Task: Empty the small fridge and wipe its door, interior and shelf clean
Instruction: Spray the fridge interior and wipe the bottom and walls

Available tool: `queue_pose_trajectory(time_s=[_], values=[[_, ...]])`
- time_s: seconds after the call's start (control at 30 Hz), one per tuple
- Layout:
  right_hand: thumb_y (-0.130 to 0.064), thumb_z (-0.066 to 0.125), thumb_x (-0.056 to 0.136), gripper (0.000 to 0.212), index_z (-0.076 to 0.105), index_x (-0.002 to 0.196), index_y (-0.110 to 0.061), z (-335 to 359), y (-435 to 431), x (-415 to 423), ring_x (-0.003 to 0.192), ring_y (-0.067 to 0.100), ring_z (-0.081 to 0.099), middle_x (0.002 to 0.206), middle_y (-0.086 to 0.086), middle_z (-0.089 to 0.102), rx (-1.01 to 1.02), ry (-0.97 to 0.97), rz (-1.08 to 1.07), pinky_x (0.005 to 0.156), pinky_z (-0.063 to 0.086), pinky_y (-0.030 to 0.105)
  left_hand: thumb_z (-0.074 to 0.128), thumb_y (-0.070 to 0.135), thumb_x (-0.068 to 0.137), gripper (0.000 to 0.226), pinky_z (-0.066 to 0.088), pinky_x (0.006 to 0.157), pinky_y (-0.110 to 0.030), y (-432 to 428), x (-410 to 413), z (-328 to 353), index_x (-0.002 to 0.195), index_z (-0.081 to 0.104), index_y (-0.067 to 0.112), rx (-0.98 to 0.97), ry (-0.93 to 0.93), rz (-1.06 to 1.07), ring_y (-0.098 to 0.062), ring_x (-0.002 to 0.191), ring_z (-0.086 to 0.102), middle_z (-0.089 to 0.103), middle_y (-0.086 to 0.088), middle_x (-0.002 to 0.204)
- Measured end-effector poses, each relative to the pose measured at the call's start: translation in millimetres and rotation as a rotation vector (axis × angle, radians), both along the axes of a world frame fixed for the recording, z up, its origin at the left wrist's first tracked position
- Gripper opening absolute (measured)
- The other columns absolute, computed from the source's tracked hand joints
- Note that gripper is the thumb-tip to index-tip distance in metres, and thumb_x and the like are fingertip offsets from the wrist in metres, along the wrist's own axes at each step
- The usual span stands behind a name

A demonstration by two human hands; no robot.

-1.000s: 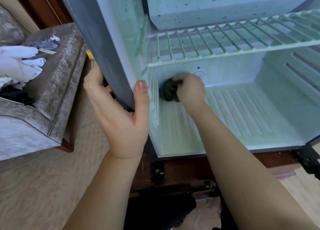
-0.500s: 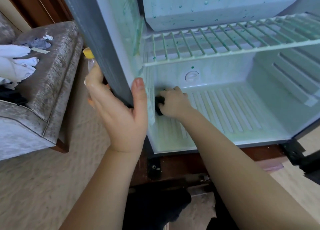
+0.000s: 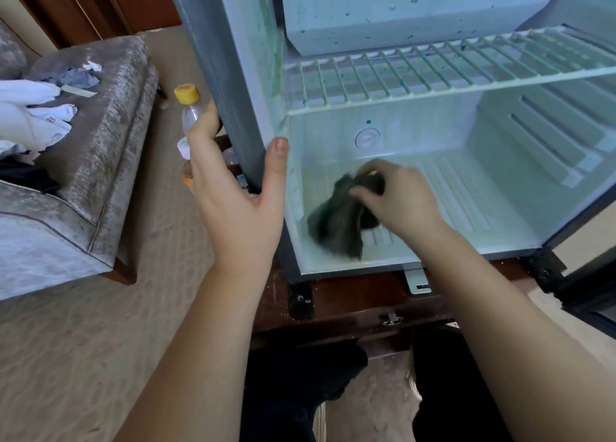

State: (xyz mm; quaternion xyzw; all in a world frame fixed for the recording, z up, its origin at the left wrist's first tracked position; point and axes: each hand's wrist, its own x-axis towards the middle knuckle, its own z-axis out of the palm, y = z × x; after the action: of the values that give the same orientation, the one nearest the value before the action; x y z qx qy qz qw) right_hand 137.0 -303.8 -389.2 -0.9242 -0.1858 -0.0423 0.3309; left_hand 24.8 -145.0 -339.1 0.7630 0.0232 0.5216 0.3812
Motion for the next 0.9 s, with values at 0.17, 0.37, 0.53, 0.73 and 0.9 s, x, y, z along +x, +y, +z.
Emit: queue_pose_trajectory(time_s=[0.17, 0.37, 0.53, 0.73, 0.9], values=[[-0.046, 0.049, 0.094, 0.054, 0.041, 0.142, -0.021, -39, 24, 46, 0.131, 0.033, 0.035, 0.145, 0.011, 0.039, -0.396, 0.093, -0.047, 0.102, 0.037, 0.040, 0.056, 0.039, 0.096, 0.045, 0.050, 0.081, -0.058, 5, 7, -3, 0.128, 0.031, 0.022, 0.070, -0.039, -0.014, -0.033, 0.108, 0.059, 0.052, -0.011, 0.127], [-0.015, 0.050, 0.091, 0.050, 0.045, 0.141, -0.023, -54, 82, 64, 0.130, 0.029, 0.032, 0.142, 0.005, 0.044, -0.377, -0.040, 0.066, 0.098, 0.036, 0.035, 0.054, 0.038, 0.096, 0.049, 0.049, 0.085, -0.056, 6, 9, -7, 0.129, 0.031, 0.011, 0.075, -0.039, -0.066, -0.037, 0.111, 0.057, 0.051, -0.020, 0.127], [-0.013, 0.054, 0.087, 0.039, 0.054, 0.126, -0.016, -51, 97, 55, 0.128, 0.030, 0.033, 0.132, 0.002, 0.052, -0.397, -0.033, 0.158, 0.089, 0.037, 0.036, 0.055, 0.043, 0.095, 0.047, 0.049, 0.084, -0.057, 3, 7, -7, 0.129, 0.031, 0.022, 0.014, -0.018, -0.013, -0.030, 0.107, 0.060, 0.052, -0.003, 0.123], [-0.018, 0.056, 0.082, 0.023, 0.061, 0.104, -0.017, -33, 64, -4, 0.112, 0.027, 0.047, 0.104, 0.002, 0.063, -0.551, -0.182, 0.304, 0.090, 0.032, 0.039, 0.065, 0.033, 0.091, 0.046, 0.054, 0.084, -0.049, -4, -1, 0, 0.128, 0.040, 0.021, -0.081, -0.024, 0.020, -0.011, 0.105, 0.062, 0.056, 0.020, 0.114], [-0.021, 0.081, 0.050, 0.026, 0.069, 0.072, -0.015, -46, 21, -54, 0.065, 0.028, 0.060, 0.064, 0.004, 0.062, -0.546, -0.337, 0.401, 0.063, 0.046, 0.031, 0.066, 0.032, 0.091, 0.045, 0.051, 0.088, -0.052, -8, -4, 2, 0.129, 0.045, 0.019, -0.102, -0.027, 0.042, -0.014, 0.107, 0.063, 0.060, 0.016, 0.115]])
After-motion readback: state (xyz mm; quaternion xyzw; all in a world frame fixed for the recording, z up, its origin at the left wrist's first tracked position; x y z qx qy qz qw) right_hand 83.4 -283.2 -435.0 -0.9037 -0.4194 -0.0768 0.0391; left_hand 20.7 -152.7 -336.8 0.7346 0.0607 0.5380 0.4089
